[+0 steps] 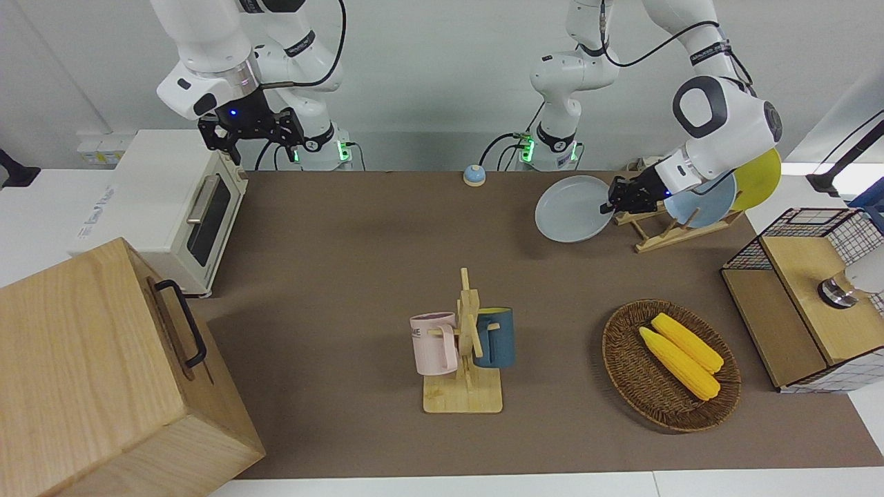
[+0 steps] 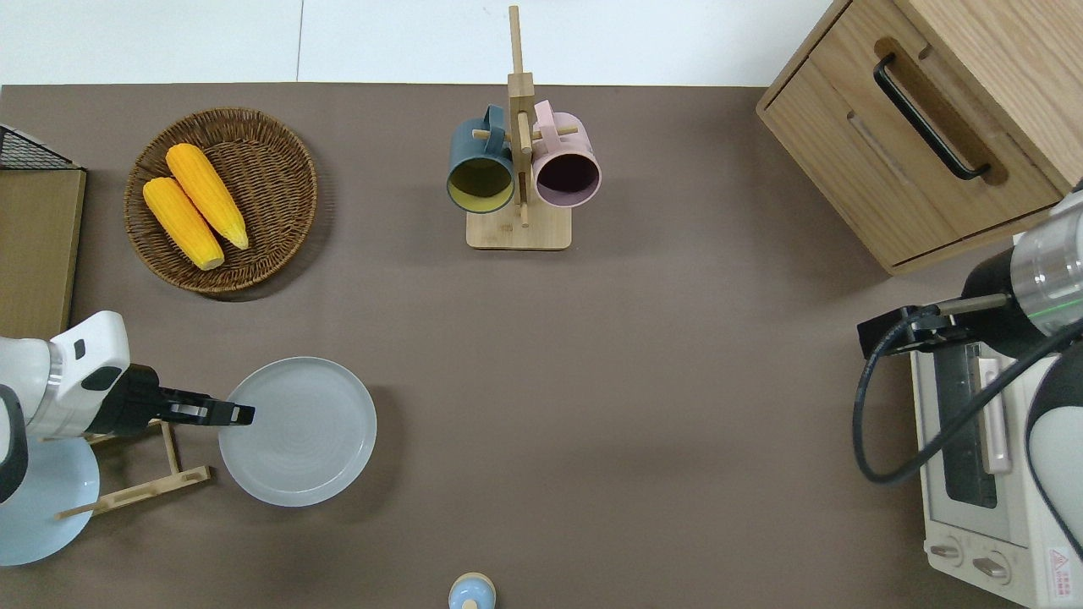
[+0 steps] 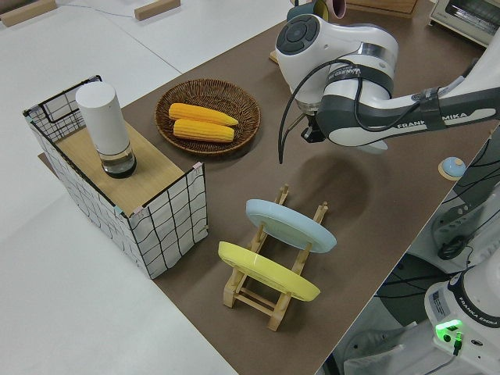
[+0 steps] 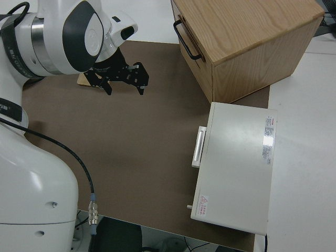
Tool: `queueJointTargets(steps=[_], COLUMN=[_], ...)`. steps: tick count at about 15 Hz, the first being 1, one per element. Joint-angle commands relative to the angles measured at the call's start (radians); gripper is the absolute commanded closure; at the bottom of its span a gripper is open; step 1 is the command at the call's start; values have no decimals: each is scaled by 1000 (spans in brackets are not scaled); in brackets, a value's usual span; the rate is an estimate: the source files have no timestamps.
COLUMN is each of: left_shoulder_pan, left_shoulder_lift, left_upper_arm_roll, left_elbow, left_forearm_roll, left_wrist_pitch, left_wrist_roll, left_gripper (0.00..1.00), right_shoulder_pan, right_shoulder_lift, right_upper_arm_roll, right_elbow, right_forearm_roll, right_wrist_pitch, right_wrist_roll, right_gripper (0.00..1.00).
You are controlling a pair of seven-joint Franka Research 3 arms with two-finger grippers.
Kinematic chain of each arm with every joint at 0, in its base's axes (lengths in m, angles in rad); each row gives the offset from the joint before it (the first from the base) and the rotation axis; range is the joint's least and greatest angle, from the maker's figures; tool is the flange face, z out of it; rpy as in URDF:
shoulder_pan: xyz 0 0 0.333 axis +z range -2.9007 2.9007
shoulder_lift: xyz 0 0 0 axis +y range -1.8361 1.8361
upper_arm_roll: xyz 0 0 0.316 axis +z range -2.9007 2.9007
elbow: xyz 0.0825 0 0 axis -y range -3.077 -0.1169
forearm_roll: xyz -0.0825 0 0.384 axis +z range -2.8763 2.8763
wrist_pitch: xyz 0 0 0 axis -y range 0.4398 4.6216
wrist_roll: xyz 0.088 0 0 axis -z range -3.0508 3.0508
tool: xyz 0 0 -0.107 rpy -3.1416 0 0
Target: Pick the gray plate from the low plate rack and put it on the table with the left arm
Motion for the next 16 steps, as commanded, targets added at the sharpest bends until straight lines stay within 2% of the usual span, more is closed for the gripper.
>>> queueJointTargets(steps=[1,9,11,13,15,16], left_shoulder_pan=[-15,-29,-29,-32,-32,-30], left_shoulder_lift=[7,38,47,50,51,51], left_upper_arm_roll=[2,-18,-18,-18,-18,-18], left_elbow=[-84,-107,-106,-106,-103,-103], left_forearm_roll=[-40,-83,-83,-83,-81,-81], left_wrist_pitch=[114,143,145,145,149,151], left_wrist_roll=[31,31,31,31,31,31], left_gripper=[1000,999,961,849,556,472], right_shoulder_pan=[-24,-24,-24,-24,-24,-24], right_shoulder_lift=[-2,-2,-2,-2,-2,-2], right_upper_arm_roll=[22,20,21,21,22,22], right_elbow=[7,7,7,7,7,6], right_forearm_roll=[-6,-6,-6,-6,-6,-6], right_wrist_pitch=[-11,-11,-11,-11,-11,-11], right_wrist_roll=[12,12,12,12,12,12], right_gripper=[17,17,17,17,17,17])
